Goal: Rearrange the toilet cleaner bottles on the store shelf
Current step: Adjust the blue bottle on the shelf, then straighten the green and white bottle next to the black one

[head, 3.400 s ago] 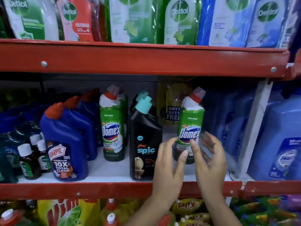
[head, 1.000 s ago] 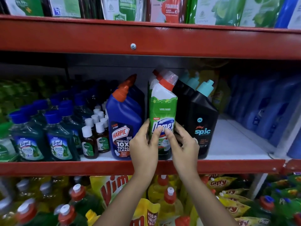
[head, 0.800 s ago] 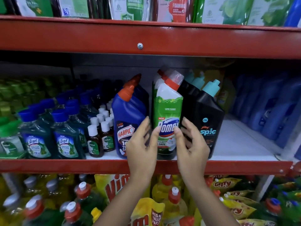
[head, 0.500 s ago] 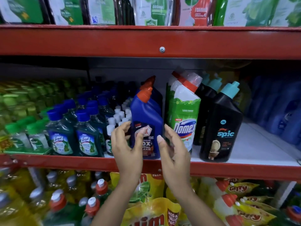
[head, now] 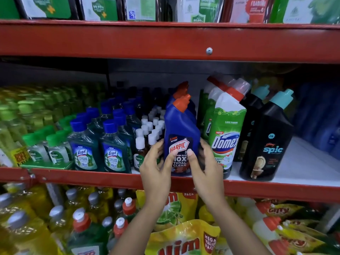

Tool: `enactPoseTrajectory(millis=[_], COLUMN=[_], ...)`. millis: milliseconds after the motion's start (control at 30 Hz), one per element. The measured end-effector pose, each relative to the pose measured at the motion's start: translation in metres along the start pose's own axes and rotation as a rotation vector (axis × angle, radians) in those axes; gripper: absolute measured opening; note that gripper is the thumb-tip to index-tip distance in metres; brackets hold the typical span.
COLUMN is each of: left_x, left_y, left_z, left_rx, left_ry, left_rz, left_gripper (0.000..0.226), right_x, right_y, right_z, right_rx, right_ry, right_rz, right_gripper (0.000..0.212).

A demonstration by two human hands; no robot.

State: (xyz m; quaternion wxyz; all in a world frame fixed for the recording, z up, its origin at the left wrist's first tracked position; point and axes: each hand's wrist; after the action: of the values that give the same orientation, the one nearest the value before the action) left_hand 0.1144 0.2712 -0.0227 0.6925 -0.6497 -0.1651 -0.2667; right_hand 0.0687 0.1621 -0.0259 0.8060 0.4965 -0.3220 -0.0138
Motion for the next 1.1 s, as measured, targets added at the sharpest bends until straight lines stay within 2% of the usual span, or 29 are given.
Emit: enactPoseTrajectory(millis=[333,467,567,633,700,767,900,967,1100], left_x=[-0.003,-0.006,-0.017,-0.026,-0.033,-0.035,-0.032,-0.031,-0.033], left_y=[-0.011,-0.01,-0.02,-0.032,-0.041,-0.042,-0.037,-0.036,-0.036], left_z=[0.001,-0.008,-0.021,-0.033,-0.047,-0.06,-0.076,-0.079,-0.081], left_rx=[-0.013,-0.009,0.102,0.142,0.178,0.202,0.242,0.217,0.199], left_ry=[0.011,-0.016,-0.09,-0.133,-0.09,0.052,0.294,0.313,0.3], left_rz=[-0.017,0.043,0.068,0.002,-0.084,-0.1,0.013,0.051,0.086], left_gripper=[0.032,0.037,0.053,0.05,0.039,0.034,0.05,0.054,0.056], right_x=[-0.004,-0.007,-0.019,-0.025,-0.025,-0.022,-0.018,-0.015,-0.012], right_y=[0.006,0.008,0.01,0.007,0.0,-0.008,-0.015,-0.017,-0.022], right_z=[-0.003,0.0,0.011,0.026,0.044,0.057,0.071,0.077,0.085], right_rx=[0.066,0.113,0.095,0.049,-0.004,-0.035,-0.1,-0.112,-0.08], right_ry=[-0.077,-0.064,-0.19,-0.316,-0.368,-0.298,-0.095,-0.027,0.002], right_rz=[0.022,0.014,0.04,0.101,0.108,0.067,0.036,0.024,0.005], right_gripper=[0.04,0.04,0.034,0.029,0.033,0.042,0.045,0.044,0.048])
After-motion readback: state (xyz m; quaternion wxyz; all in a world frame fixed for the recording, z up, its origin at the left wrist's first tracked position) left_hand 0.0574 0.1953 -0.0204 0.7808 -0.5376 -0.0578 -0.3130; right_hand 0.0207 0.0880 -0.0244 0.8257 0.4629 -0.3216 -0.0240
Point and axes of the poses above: each hand's wrist, its own x-axis towards the middle knuckle, its own z-axis out of the back of the hand, y = z × x, and after that the axes turned 11 degrees about y, right-handed
